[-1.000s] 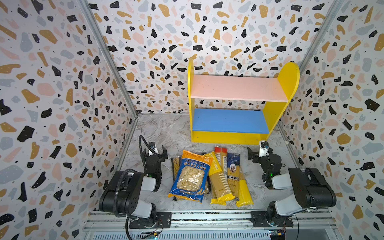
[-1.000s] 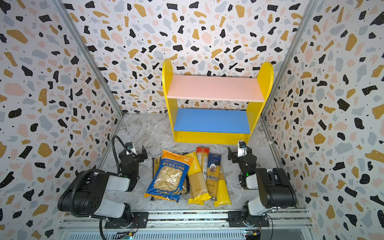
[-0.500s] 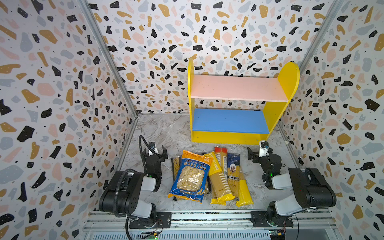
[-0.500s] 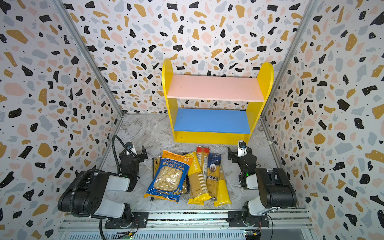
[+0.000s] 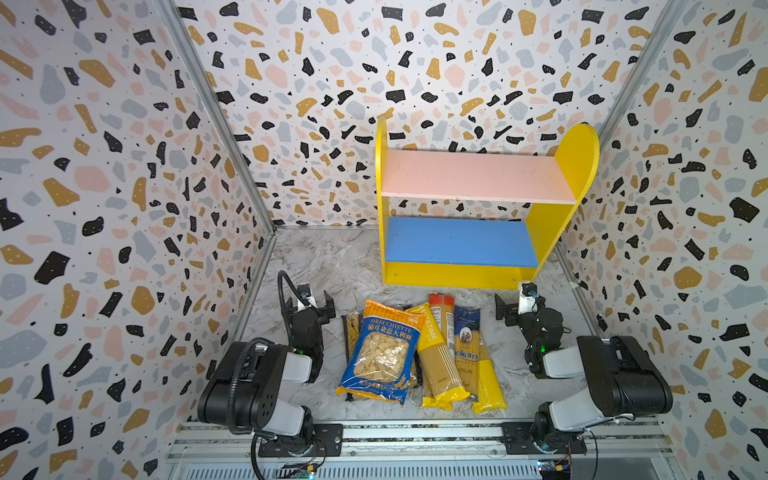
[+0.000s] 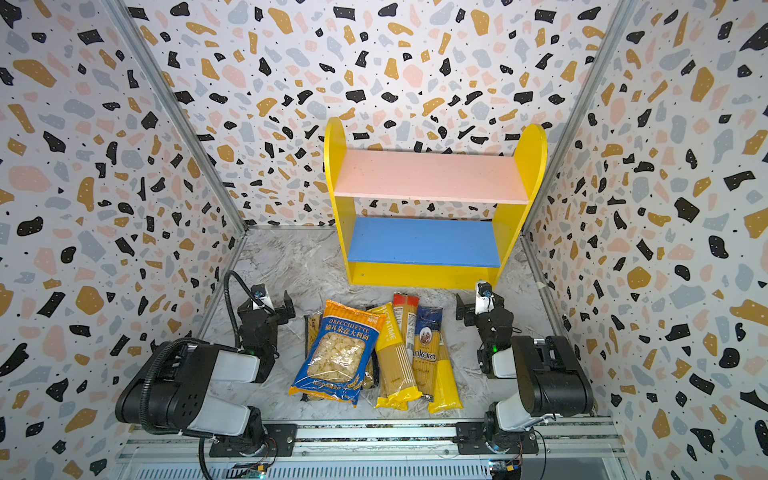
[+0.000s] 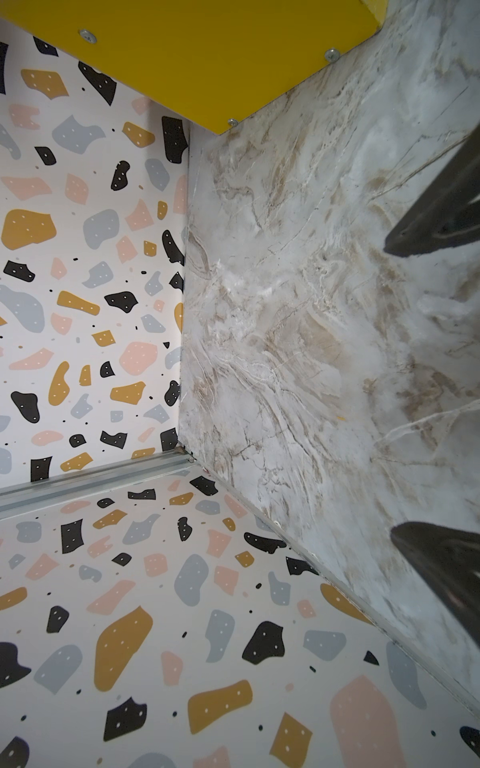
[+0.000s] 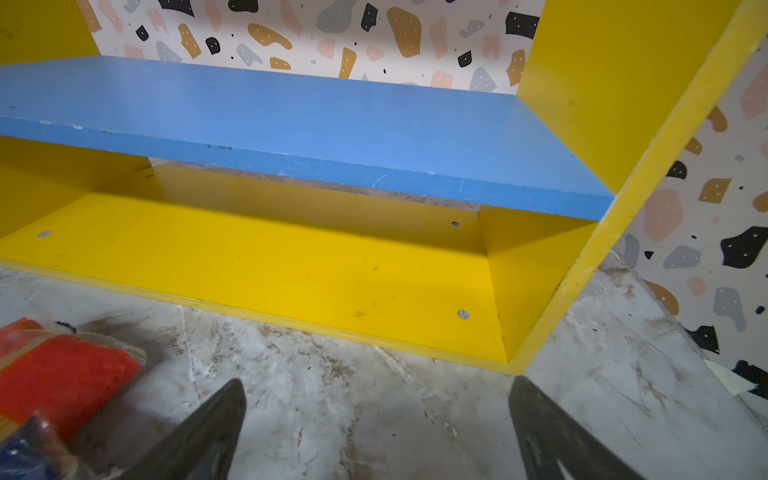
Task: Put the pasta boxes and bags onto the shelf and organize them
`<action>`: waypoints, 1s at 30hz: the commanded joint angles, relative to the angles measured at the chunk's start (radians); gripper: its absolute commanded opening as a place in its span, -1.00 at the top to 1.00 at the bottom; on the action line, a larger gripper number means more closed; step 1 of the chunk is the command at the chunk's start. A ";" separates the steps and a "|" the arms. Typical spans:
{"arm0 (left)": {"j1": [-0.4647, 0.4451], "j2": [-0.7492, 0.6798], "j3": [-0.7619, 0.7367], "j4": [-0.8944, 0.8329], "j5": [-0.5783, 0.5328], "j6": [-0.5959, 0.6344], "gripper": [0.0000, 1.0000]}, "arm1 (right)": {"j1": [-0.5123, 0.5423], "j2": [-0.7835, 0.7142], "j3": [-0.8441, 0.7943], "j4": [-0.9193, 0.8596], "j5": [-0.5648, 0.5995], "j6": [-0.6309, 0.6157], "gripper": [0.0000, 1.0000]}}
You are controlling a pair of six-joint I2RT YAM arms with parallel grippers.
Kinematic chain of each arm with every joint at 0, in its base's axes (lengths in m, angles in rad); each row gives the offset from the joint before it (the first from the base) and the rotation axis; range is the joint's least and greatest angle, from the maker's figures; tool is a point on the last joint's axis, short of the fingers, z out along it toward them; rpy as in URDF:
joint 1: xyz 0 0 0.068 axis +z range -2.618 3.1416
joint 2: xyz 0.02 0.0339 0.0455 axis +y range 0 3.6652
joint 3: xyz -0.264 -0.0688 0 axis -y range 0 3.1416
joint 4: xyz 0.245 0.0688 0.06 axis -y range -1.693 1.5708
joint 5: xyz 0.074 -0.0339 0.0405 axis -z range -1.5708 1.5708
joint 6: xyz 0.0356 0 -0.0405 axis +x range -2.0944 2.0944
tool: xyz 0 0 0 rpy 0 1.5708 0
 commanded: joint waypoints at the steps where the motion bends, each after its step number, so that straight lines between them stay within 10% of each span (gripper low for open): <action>1: 0.005 -0.015 0.006 0.044 0.001 -0.001 -0.99 | 0.004 -0.017 -0.002 0.014 0.009 -0.008 -0.98; 23: -0.183 -0.148 0.209 -0.396 -0.240 0.063 -1.00 | 0.182 -0.216 0.110 -0.356 0.392 0.008 -0.98; 30: -0.277 -0.255 0.261 -0.491 -0.295 0.003 -1.00 | 0.213 -0.326 0.312 -0.747 0.498 0.281 -0.98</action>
